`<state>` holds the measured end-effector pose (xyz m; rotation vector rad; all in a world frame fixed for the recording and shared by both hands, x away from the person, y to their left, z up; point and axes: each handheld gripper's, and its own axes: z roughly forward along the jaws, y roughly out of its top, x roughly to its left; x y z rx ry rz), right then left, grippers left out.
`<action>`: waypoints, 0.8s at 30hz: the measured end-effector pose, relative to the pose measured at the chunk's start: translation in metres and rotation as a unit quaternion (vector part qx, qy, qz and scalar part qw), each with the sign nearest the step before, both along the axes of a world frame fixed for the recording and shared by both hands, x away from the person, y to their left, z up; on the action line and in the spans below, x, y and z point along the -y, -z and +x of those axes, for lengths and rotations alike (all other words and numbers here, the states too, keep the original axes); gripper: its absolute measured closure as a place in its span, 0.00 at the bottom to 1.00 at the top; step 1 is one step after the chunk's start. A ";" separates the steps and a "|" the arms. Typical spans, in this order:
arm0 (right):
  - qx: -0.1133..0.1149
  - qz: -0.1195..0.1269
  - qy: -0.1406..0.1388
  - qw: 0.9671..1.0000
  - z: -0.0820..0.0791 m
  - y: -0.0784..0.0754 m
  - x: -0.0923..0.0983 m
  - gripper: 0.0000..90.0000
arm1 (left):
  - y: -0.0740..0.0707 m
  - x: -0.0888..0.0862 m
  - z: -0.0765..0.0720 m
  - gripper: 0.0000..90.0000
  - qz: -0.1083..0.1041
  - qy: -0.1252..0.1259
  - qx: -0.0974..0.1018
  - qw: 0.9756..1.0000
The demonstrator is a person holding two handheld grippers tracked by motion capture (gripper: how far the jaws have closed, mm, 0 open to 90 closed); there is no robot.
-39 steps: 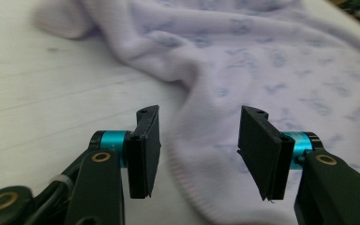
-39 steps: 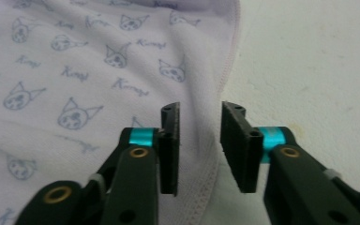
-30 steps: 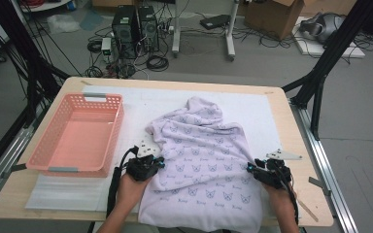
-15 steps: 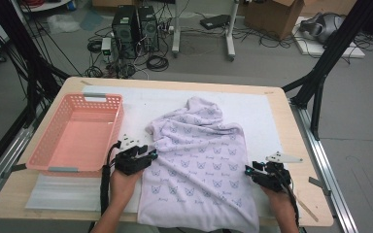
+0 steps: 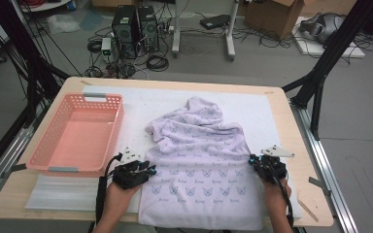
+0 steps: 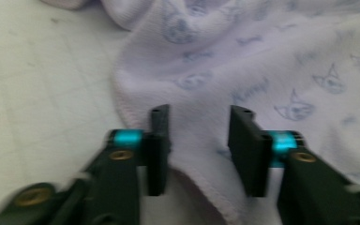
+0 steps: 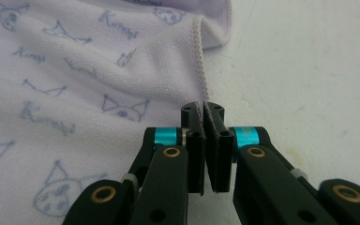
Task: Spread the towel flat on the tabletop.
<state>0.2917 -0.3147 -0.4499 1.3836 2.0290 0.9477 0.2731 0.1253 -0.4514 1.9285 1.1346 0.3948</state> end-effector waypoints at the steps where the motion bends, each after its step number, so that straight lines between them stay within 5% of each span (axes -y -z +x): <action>1: 0.004 0.000 -0.002 1.000 -0.001 0.000 0.001 0.95 | 0.000 -0.001 0.001 0.99 -0.003 -0.007 -0.002 1.000; 4: 0.015 0.025 -0.002 1.000 -0.012 -0.004 0.005 0.76 | 0.000 -0.008 -0.003 0.99 -0.005 -0.032 0.005 0.999; 6: 0.008 0.052 -0.014 0.999 -0.022 -0.006 0.011 0.68 | -0.001 -0.014 -0.009 0.82 -0.034 -0.032 -0.003 0.999; 7: 0.008 0.053 -0.018 0.998 -0.029 -0.007 0.013 0.67 | -0.001 -0.017 -0.013 0.72 -0.040 -0.031 -0.006 0.999; 11: -0.013 0.057 -0.052 0.997 -0.050 -0.004 0.013 0.63 | 0.001 -0.019 -0.030 0.61 -0.056 -0.010 -0.008 0.998; 15: -0.024 0.028 -0.075 0.996 -0.064 -0.001 0.007 0.62 | 0.003 -0.016 -0.042 0.58 -0.051 0.001 -0.009 0.999; 24: -0.022 0.035 -0.071 0.997 -0.085 0.001 0.010 0.65 | 0.006 -0.022 -0.070 0.57 -0.055 -0.011 0.001 0.998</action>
